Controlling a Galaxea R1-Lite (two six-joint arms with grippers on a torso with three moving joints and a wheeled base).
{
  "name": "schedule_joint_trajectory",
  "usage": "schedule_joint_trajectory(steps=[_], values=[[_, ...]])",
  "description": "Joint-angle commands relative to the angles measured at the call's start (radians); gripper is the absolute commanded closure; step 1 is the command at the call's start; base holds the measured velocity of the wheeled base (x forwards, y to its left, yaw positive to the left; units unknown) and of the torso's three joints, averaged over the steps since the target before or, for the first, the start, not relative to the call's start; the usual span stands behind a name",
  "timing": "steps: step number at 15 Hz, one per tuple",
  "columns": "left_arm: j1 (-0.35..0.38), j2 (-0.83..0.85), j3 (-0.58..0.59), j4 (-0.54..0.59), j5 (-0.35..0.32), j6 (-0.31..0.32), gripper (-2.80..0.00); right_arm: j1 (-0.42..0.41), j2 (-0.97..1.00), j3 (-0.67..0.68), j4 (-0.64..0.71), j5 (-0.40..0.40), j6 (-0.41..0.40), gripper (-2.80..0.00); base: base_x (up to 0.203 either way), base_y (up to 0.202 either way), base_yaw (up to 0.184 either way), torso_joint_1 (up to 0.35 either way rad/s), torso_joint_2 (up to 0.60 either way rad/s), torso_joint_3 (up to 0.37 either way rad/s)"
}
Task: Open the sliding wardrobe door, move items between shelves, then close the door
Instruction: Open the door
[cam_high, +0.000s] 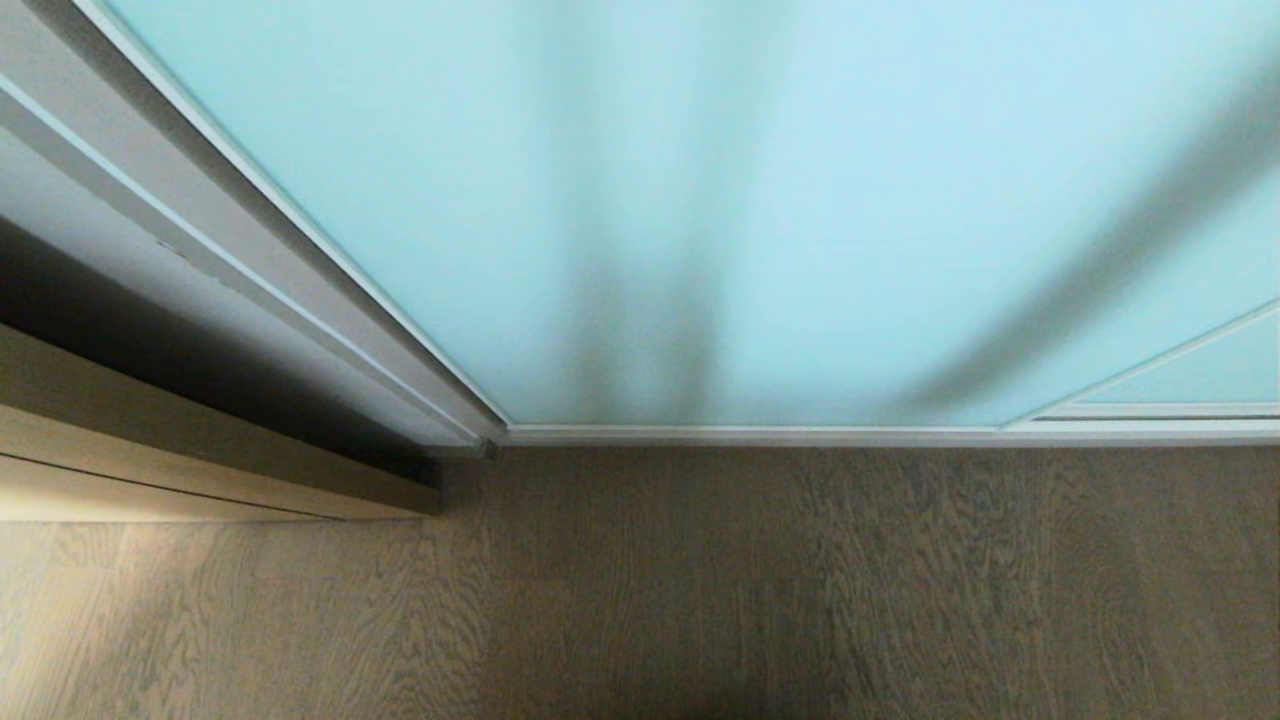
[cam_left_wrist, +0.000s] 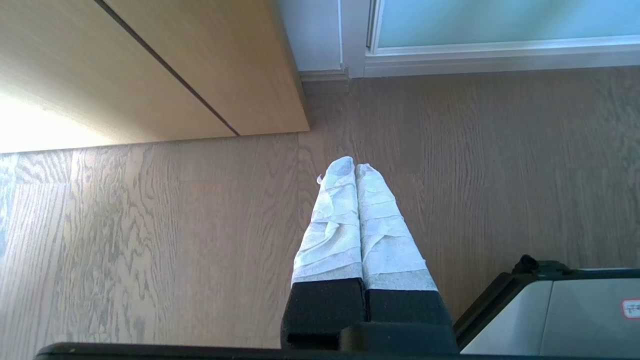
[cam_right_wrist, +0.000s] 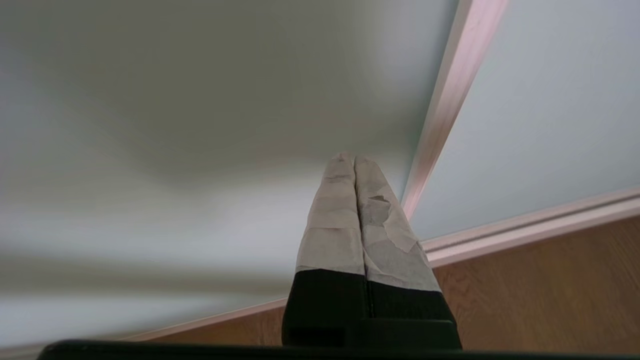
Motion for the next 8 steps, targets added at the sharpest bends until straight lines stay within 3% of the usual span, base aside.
schedule_joint_trajectory(steps=[1,8], values=[[0.0,0.001,0.0,0.0,0.0,0.0,0.0,0.003,0.041,0.0,-0.026,0.0,0.002,0.0,0.0,0.0,0.0,0.0,0.0,0.0],[0.0,0.001,0.0,0.0,0.0,0.0,0.0,0.029,0.101,-0.027,-0.039,-0.002,0.003,0.0,0.0,0.0,0.0,0.0,0.0,0.0]])
